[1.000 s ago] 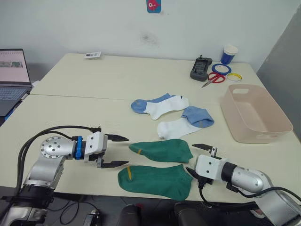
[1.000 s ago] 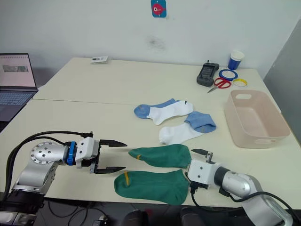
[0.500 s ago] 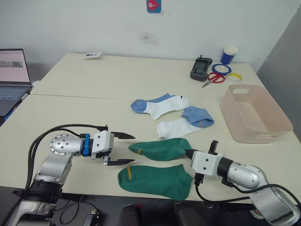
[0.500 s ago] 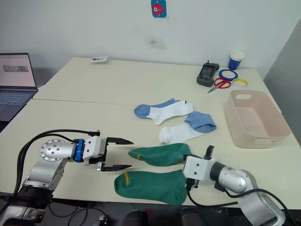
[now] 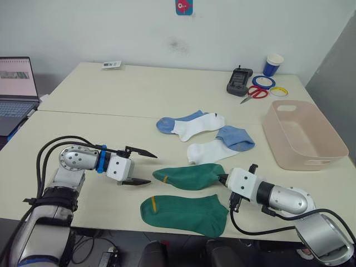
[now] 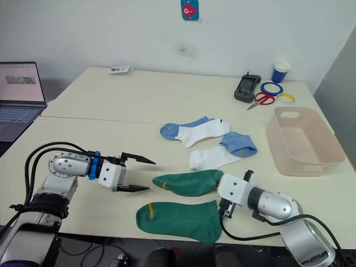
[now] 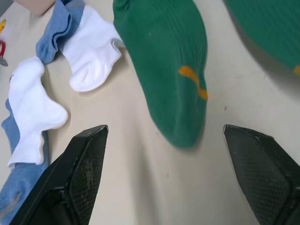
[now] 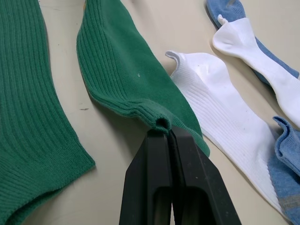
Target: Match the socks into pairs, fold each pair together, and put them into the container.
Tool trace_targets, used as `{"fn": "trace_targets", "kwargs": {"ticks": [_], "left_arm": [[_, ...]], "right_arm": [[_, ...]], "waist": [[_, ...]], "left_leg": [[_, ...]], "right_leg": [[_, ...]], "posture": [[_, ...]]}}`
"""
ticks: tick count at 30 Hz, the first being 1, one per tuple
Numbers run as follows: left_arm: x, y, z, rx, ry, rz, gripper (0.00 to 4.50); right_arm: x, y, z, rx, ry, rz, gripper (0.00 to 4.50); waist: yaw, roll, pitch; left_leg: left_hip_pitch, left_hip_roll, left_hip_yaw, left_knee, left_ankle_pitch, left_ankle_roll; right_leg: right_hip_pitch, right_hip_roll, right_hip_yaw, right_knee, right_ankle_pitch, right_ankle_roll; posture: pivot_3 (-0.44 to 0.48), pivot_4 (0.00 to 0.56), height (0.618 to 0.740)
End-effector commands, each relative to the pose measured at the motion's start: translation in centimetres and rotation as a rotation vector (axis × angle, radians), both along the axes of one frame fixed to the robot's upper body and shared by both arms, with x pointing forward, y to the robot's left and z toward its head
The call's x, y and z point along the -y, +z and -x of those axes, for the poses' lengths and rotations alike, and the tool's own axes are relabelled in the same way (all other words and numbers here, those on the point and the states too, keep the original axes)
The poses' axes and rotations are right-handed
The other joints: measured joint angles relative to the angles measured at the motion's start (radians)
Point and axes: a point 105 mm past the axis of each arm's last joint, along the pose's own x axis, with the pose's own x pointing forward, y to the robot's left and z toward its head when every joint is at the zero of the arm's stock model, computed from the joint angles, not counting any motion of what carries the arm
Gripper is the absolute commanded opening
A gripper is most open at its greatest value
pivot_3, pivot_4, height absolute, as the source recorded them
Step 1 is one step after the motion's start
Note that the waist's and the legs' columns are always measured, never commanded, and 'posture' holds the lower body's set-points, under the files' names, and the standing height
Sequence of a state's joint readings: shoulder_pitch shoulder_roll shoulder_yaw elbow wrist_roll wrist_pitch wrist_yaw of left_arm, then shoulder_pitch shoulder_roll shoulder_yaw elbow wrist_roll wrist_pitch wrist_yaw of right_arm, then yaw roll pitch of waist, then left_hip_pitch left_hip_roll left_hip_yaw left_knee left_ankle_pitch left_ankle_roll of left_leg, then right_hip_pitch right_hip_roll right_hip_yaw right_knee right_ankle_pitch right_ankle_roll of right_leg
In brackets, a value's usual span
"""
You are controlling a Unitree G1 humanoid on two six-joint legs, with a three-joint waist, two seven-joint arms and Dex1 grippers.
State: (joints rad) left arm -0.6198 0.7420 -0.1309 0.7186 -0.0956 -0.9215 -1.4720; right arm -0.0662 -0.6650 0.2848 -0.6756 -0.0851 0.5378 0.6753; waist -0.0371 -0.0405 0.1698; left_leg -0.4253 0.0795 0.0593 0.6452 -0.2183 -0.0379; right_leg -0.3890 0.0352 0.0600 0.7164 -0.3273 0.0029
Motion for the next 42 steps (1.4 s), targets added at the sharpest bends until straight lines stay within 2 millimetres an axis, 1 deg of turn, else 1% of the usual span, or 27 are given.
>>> {"fn": "trace_targets", "kwargs": {"ticks": [1, 9, 12, 17, 22, 26, 29, 31, 33, 35, 37, 40, 42], "left_arm": [[0.6, -0.1, -0.7, 0.086, -0.024, -0.018, 4.09], [2.0, -1.5, -1.4, 0.129, -0.036, -0.028, 4.09], [3.1, -1.4, -1.5, 0.142, -0.036, 0.034, 4.09], [4.1, -1.3, -0.2, 0.124, -0.094, 0.102, 4.09], [3.7, -1.6, 1.5, 0.089, -0.134, 0.122, 4.09], [3.7, -1.7, 2.0, 0.056, -0.123, 0.156, 4.09], [3.6, -1.0, 1.6, 0.029, -0.055, 0.238, 4.09], [3.4, -0.1, 0.4, 0.005, 0.053, 0.329, 4.09], [3.3, 0.4, -0.3, -0.004, 0.108, 0.364, 4.09], [2.9, 0.9, -1.4, -0.002, 0.192, 0.402, 4.09], [2.6, 1.0, -2.1, -0.002, 0.238, 0.405, 4.09], [2.4, 0.6, -2.0, -0.018, 0.243, 0.381, 4.09], [2.8, 0.2, -0.8, -0.045, 0.181, 0.365, 4.09]], "right_arm": [[-0.4, 1.6, 0.0, 0.054, 0.015, -0.024, 0.03], [-0.7, 1.7, 0.0, 0.057, 0.013, -0.032, 0.03], [-0.7, 1.8, 0.1, 0.056, 0.011, -0.035, 0.03], [-0.8, 1.7, 0.3, 0.048, 0.009, -0.036, 0.03], [-0.7, 1.6, 0.3, 0.043, 0.006, -0.034, 0.03], [-0.6, 1.5, 0.2, 0.036, 0.000, -0.033, 0.03], [-0.4, 1.4, 0.2, 0.025, -0.013, -0.040, 0.03], [-0.3, 1.5, 0.0, 0.020, -0.041, -0.058, 0.03], [-0.2, 1.6, -0.3, 0.018, -0.068, -0.077, 0.03], [-0.1, 1.7, -0.5, 0.021, -0.083, -0.079, 0.03], [0.1, 1.7, -0.7, 0.022, -0.097, -0.071, 0.03], [0.3, 1.6, -0.8, 0.017, -0.104, -0.068, 0.03], [0.3, 1.6, -0.7, 0.013, -0.103, -0.067, 0.03]], "waist": [[0.001, 0.000, 0.000], [0.005, 0.000, 0.000], [0.005, 0.000, 0.000], [0.004, 0.000, -0.001], [0.002, 0.000, -0.001], [0.003, 0.000, 0.000], [0.004, 0.000, 0.000], [0.004, 0.000, 0.000], [0.003, 0.000, -0.001], [0.003, 0.000, -0.001], [0.003, 0.000, -0.001], [0.003, 0.000, -0.001], [0.003, 0.000, -0.001]], "left_leg": [[0.000, 0.000, 0.000, 0.000, 0.000, 0.000], [0.000, 0.000, 0.000, 0.000, 0.000, 0.000], [0.000, 0.000, 0.000, 0.000, 0.000, 0.000], [0.000, 0.000, 0.000, 0.000, 0.000, 0.000], [0.000, 0.001, 0.000, 0.000, 0.000, 0.000], [0.000, 0.000, 0.000, 0.000, 0.000, 0.000], [0.000, 0.000, 0.000, 0.000, 0.000, 0.000], [0.000, 0.000, -0.001, 0.001, 0.000, 0.000], [0.000, 0.001, -0.001, 0.001, 0.000, 0.000], [0.000, 0.001, -0.001, 0.000, 0.000, 0.000], [0.000, 0.000, -0.001, 0.001, 0.000, 0.000], [0.000, 0.000, -0.001, 0.000, 0.000, 0.000], [0.000, 0.000, -0.001, 0.000, 0.000, 0.000]], "right_leg": [[0.000, 0.000, 0.000, 0.000, 0.000, 0.000], [0.000, 0.000, -0.001, 0.000, 0.000, 0.000], [0.001, 0.000, -0.001, 0.000, 0.000, 0.000], [0.001, 0.000, 0.000, 0.000, 0.001, -0.001], [0.001, 0.000, -0.001, 0.001, 0.001, -0.001], [0.001, 0.000, -0.001, 0.001, 0.001, -0.001], [0.001, 0.000, 0.000, 0.001, 0.001, -0.001], [0.001, 0.000, -0.001, 0.001, 0.001, -0.001], [0.001, 0.000, -0.001, 0.001, 0.000, 0.000], [0.001, 0.000, -0.001, 0.001, 0.000, 0.000], [0.001, 0.000, -0.001, 0.001, 0.000, 0.000], [0.001, 0.000, -0.001, 0.001, 0.000, 0.000], [0.001, 0.000, -0.001, 0.001, 0.000, 0.000]], "posture": [[0.000, 0.150, 0.725], [0.000, 0.150, 0.725], [0.000, 0.150, 0.725], [0.000, 0.150, 0.725], [0.000, 0.150, 0.725], [0.000, 0.150, 0.725], [0.000, 0.150, 0.725], [0.000, 0.150, 0.725], [0.000, 0.150, 0.725], [0.000, 0.150, 0.725], [0.000, 0.150, 0.725], [0.000, 0.150, 0.725], [0.000, 0.150, 0.725]]}}
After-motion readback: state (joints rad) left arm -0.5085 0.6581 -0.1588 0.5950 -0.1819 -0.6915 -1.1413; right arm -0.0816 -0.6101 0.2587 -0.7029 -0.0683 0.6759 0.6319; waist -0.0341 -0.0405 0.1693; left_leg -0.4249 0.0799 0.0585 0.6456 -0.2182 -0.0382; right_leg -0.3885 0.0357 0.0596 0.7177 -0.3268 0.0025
